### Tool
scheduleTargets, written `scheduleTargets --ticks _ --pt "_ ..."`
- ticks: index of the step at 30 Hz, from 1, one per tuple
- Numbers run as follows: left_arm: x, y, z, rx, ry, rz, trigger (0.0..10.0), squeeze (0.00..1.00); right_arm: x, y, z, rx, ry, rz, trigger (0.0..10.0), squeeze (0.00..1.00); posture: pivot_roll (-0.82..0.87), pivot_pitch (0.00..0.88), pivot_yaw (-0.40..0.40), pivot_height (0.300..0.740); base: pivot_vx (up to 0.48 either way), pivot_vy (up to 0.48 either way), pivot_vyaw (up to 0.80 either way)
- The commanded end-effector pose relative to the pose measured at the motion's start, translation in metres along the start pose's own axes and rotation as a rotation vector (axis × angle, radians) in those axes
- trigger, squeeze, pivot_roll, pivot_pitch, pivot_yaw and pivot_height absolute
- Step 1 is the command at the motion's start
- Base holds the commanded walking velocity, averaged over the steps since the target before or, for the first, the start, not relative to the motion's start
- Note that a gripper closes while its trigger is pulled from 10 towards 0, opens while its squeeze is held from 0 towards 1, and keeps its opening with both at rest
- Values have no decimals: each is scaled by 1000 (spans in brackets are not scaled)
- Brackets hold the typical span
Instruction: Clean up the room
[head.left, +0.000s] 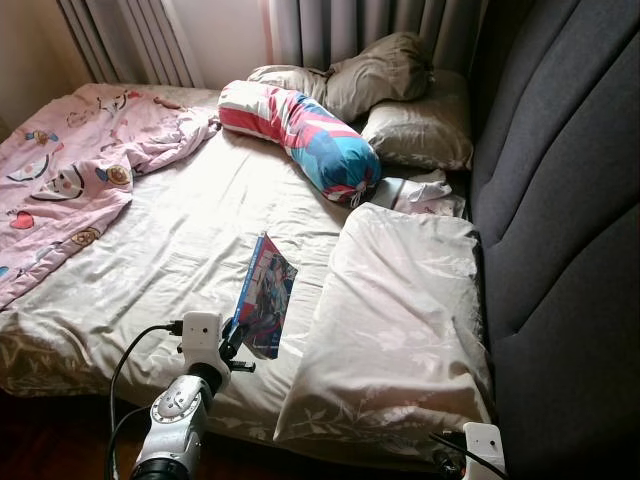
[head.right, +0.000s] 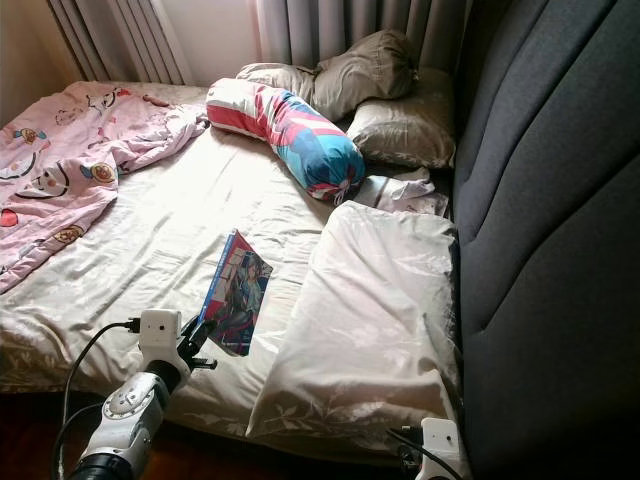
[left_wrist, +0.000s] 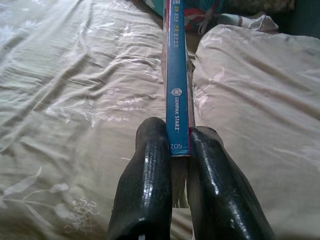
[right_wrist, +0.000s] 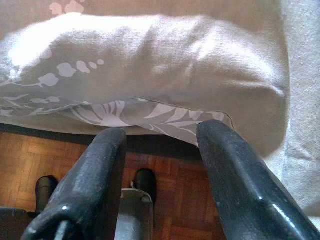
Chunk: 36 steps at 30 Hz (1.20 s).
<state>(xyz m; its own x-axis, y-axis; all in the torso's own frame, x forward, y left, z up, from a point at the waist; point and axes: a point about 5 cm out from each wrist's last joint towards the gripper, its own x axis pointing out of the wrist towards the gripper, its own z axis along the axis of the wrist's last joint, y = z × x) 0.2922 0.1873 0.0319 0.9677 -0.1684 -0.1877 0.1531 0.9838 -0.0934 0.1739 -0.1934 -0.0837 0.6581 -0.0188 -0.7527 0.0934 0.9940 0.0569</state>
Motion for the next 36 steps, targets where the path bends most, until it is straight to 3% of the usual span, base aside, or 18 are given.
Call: scheduleTargets --ticks 1,4,14,22,26,27,28,29,30,32,36 --pt "4 3 9 47 -19 -23 10000 0 -1 1 -2 3 -2 6 10000 0 -49 45 22 740 0 0 0" --pt "5 5 11 94 -13 -37 10000 0 -1 2 -1 3 -8 11 10000 0 -50 43 21 740 0 0 0" --pt "7 8 16 110 -18 -44 10000 0 -1 3 2 21 -52 8 10000 0 -66 62 28 740 0 0 0" --pt "9 8 17 115 -19 -49 10000 0 -3 4 16 51 -213 20 10000 0 -84 73 32 740 0 0 0" --pt "9 7 16 114 -17 -52 10000 0 -4 4 18 29 -234 12 10000 0 -80 74 29 740 0 0 0" --pt "9 7 16 114 -18 -54 10000 0 -3 4 39 13 -334 20 10000 0 -77 75 28 740 0 0 0" --pt "9 7 16 114 -18 -54 10000 0 -3 4 39 13 -334 20 10000 0 -77 75 28 740 0 0 0" --pt "9 7 16 114 -18 -54 10000 0 -3 4 54 7 -405 26 10000 0 -81 77 28 740 0 0 0" --pt "9 7 17 113 -20 -54 10000 0 -5 -6 63 -13 -450 18 10000 0 -88 76 30 740 0 0 0" --pt "9 8 16 115 -18 -53 10000 0 -9 -12 62 -35 -480 -2 10000 0 -98 84 34 740 0 0 0" --pt "9 9 17 117 -16 -54 10000 0 -16 -17 78 9 -596 -15 10000 0 -114 93 45 740 0 0 0"
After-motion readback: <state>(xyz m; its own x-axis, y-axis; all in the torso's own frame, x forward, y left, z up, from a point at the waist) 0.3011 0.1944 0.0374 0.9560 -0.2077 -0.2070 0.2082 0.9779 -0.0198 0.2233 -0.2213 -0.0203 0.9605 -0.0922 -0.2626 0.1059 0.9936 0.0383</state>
